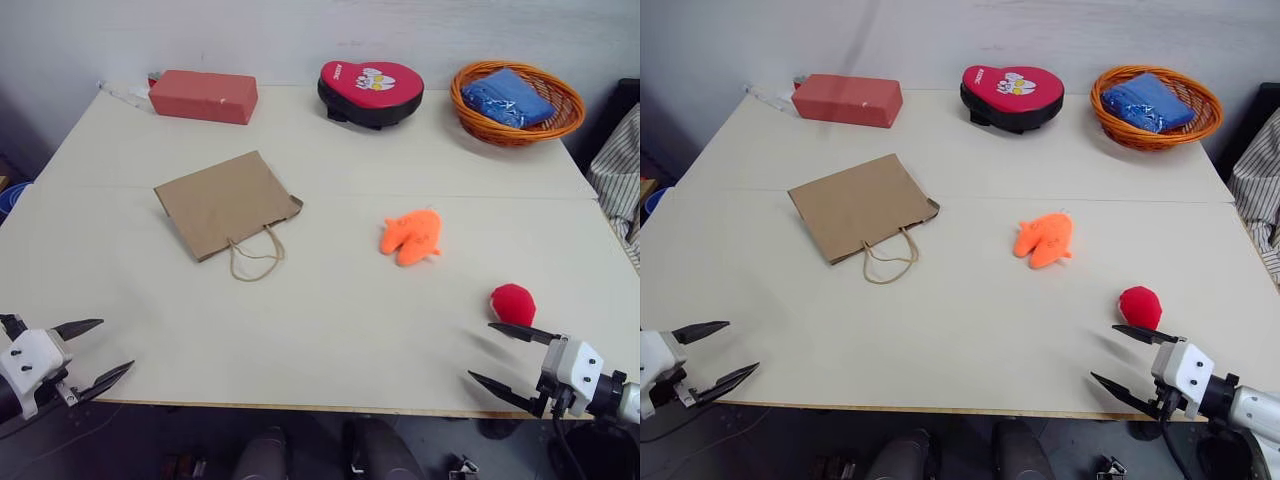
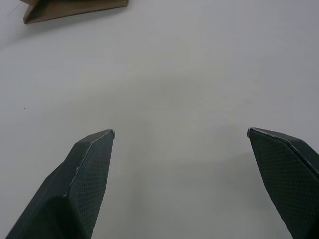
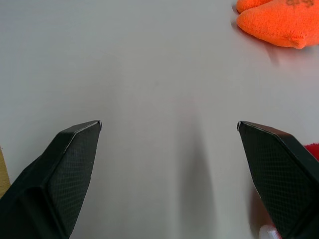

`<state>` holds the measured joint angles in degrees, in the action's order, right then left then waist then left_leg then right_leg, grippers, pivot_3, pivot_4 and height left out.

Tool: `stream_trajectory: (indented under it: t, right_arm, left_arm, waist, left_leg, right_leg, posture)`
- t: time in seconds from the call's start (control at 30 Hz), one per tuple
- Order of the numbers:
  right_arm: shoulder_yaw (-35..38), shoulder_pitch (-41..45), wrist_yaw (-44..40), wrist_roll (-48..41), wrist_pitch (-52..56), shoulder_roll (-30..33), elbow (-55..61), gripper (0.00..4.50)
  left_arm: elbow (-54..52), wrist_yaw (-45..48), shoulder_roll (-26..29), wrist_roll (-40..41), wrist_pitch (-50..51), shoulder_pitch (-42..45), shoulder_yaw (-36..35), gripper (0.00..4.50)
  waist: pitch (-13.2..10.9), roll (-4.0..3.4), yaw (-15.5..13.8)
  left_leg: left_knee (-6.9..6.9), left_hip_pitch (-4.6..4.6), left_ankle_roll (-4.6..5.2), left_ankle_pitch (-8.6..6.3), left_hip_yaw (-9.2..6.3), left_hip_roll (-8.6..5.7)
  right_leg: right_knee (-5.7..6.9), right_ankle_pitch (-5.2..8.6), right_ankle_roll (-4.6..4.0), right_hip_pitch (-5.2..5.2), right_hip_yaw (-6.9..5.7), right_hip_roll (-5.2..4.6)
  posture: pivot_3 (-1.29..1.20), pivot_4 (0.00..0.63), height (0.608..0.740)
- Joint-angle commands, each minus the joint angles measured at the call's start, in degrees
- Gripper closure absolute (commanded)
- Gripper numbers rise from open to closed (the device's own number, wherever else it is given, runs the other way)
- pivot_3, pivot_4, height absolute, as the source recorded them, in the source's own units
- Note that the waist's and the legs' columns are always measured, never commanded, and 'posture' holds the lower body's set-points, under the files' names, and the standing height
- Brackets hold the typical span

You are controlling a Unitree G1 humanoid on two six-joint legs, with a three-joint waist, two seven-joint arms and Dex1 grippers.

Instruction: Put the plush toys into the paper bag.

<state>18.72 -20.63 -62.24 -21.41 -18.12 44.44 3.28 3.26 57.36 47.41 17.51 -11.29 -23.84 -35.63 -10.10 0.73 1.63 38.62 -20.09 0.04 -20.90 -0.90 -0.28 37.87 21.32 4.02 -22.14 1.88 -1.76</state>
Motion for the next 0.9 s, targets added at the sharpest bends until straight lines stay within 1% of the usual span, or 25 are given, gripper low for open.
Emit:
stream_trajectory:
  t: [0.03, 0.17, 0.3, 0.37, 0.4, 0.43, 0.47, 0.5, 0.57, 0.67, 0.73, 0.8, 0.83, 0.9]
  right_arm:
    - [1.26, 0.57, 0.46, -0.32, 0.24, 0.44, 1.03, 0.03]
    - [0.28, 0.56, 1.48, -0.54, 1.49, -0.77, 2.28, 0.03]
    - [-0.89, 0.82, 4.35, -0.92, 3.57, -2.31, 8.59, 0.03]
    - [-1.86, 2.02, 5.94, -6.67, 4.55, -5.43, 15.67, 0.03]
    - [-2.36, 2.55, 7.71, -10.48, 8.12, -6.21, 19.64, 0.03]
    - [-2.67, 3.35, 9.59, -13.46, 11.15, -6.77, 22.94, 0.03]
    - [-2.63, 4.6, 11.62, -15.55, 13.01, -7.5, 25.37, 0.03]
    - [-2.56, 5.45, 12.98, -16.91, 14.77, -7.56, 27.65, 0.03]
    - [-2.82, 7.75, 15.84, -16.45, 15.45, -8.7, 30.78, 0.03]
    - [-4.63, 9.33, 17.01, -15.53, 17.32, -8.92, 33.79, 0.03]
    - [-5.05, 9.63, 17.3, -14.31, 17.54, -9.07, 34.3, 0.03]
    - [-4.91, 9.16, 17.71, -13.5, 17.72, -9.36, 34.25, 0.03]
    - [-4.78, 8.35, 17.68, -13.17, 17.63, -9.59, 34.08, 0.03]
    - [-4.71, 7.35, 17.55, -12.63, 17.36, -9.96, 33.85, 0.03]
  left_arm:
    - [-0.31, 0.67, 0.36, 1.28, 0.46, -0.77, -1.34, 0.0]
    - [-2.35, 1.49, 0.39, 4.15, 4.74, -0.8, -1.6, 0.0]
    - [-4.36, 3.39, 1.89, 7.21, 10.84, 0.43, -0.88, 0.0]
    - [-6.26, 4.98, 4.4, 9.27, 16.69, 1.95, 0.29, 0.0]
    - [-6.62, 5.74, 6.3, 9.18, 19.11, 2.78, 1.19, 0.0]
    - [-6.57, 6.41, 8.48, 7.93, 20.59, 3.48, 2.3, 0.0]
    - [-5.75, 7.23, 10.48, 5.99, 20.0, 4.52, 3.46, 0.0]
    - [-5.4, 7.0, 11.93, 5.61, 21.42, 6.14, 4.2, 0.0]
    - [-5.83, 5.35, 13.71, 7.39, 25.97, 11.91, 5.94, 0.0]
    - [-6.76, 3.37, 14.84, 7.13, 30.54, 22.4, 11.84, 0.0]
    - [-6.49, 2.85, 14.48, 5.09, 30.73, 29.86, 17.09, 0.0]
    - [-6.72, 4.35, 14.63, 3.72, 31.53, 35.69, 22.44, 0.0]
    - [-5.83, 5.14, 14.05, 1.98, 31.15, 39.82, 26.04, 0.0]
    - [-3.55, 5.95, 12.84, -0.68, 29.88, 45.68, 30.8, 0.0]
  waist:
    - [0.0, 0.0, 0.01]
    - [0.0, 0.0, -0.02]
    - [0.0, 0.01, -0.04]
    - [0.0, 0.01, -0.03]
    - [0.0, 0.0, -0.03]
    - [-0.01, -0.01, -0.04]
    - [-0.01, -0.02, -0.02]
    - [-0.01, -0.04, -0.02]
    - [0.0, -0.02, -0.18]
    - [0.03, 0.02, -0.56]
    - [0.04, 0.04, -0.72]
    - [0.04, 0.04, -0.67]
    - [0.04, 0.04, -0.52]
    - [0.03, 0.04, -0.39]
  left_leg:
    - [0.0, 0.0, 0.0, 0.0, 0.0, 0.0]
    - [0.0, 0.0, 0.0, 0.0, -0.01, 0.0]
    - [0.01, -0.01, -0.01, 0.01, -0.01, 0.0]
    - [0.02, -0.01, -0.02, 0.01, -0.02, 0.0]
    - [0.02, -0.01, -0.05, 0.03, -0.06, 0.0]
    - [0.03, -0.01, -0.06, 0.04, -0.07, 0.0]
    - [0.03, -0.01, -0.09, 0.06, -0.07, 0.0]
    - [0.04, -0.01, -0.15, 0.09, -0.09, 0.0]
    - [0.04, 0.0, -0.23, 0.14, -0.08, -0.02]
    - [0.03, -0.14, -0.32, 0.19, -0.13, -0.02]
    - [0.08, -0.27, -0.38, 0.21, -0.11, -0.04]
    - [0.2, -0.38, -0.38, 0.21, -0.1, -0.04]
    - [0.23, -0.4, -0.37, 0.2, -0.08, -0.04]
    - [0.28, -0.41, -0.35, 0.18, -0.05, -0.04]
  right_leg:
    - [0.0, 0.0, 0.0, 0.0, 0.0, 0.0]
    - [0.01, 0.0, 0.0, 0.0, 0.0, 0.0]
    - [0.02, 0.0, 0.0, -0.01, 0.0, 0.0]
    - [0.06, 0.0, 0.0, -0.01, -0.01, 0.0]
    - [0.08, 0.0, 0.0, -0.01, -0.04, 0.02]
    - [0.12, 0.0, 0.0, -0.01, -0.04, 0.02]
    - [0.16, 0.0, 0.0, -0.03, -0.04, 0.02]
    - [0.18, 0.0, 0.0, -0.03, -0.05, 0.02]
    - [0.15, -0.01, -0.01, -0.02, -0.05, 0.0]
    - [0.12, -0.01, -0.01, -0.14, -0.11, 0.0]
    - [0.16, -0.01, -0.01, -0.27, -0.08, 0.02]
    - [0.24, -0.01, 0.0, -0.35, -0.07, 0.05]
    - [0.43, -0.02, 0.01, -0.37, -0.05, 0.05]
    - [0.49, -0.02, 0.01, -0.38, -0.02, 0.06]
  posture:
    - [0.0, 0.15, 0.74]
    - [0.0, 0.15, 0.74]
    - [0.0, 0.15, 0.74]
    - [0.0, 0.15, 0.74]
    - [0.0, 0.15, 0.74]
    - [0.0, 0.15, 0.74]
    - [0.0, 0.15, 0.74]
    - [0.0, 0.15, 0.74]
    - [0.0, 0.15, 0.74]
    - [0.0, 0.15, 0.74]
    - [0.0, 0.15, 0.74]
    - [0.0, 0.15, 0.74]
    - [0.0, 0.15, 0.74]
    - [0.0, 0.15, 0.74]
